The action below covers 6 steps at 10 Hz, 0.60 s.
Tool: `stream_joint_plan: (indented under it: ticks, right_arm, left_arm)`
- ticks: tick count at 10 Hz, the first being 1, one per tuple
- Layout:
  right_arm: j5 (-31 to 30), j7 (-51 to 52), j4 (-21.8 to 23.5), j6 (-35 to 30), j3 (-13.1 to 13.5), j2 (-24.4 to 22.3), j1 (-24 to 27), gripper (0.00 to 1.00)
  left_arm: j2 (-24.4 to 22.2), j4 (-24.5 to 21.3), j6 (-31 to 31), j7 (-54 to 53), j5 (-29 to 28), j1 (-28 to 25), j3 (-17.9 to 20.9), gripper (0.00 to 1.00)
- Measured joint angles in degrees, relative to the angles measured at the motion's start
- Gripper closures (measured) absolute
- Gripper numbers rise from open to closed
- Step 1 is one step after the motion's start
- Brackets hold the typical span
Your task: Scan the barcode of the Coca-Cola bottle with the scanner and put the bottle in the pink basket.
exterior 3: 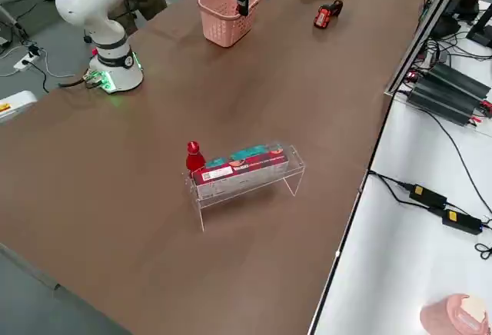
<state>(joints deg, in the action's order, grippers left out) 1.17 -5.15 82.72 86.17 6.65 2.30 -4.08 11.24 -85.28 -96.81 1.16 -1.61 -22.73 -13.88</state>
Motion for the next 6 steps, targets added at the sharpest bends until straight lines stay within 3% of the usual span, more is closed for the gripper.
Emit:
stream_joint_plan:
  ticks: [6]
  right_arm:
    - [0.0,0.0,0.0,0.0,0.05,0.0,0.02,0.01]
  left_arm:
    - [-0.01,0.11,0.0,0.04,0.75,-0.01,0.01,0.0]
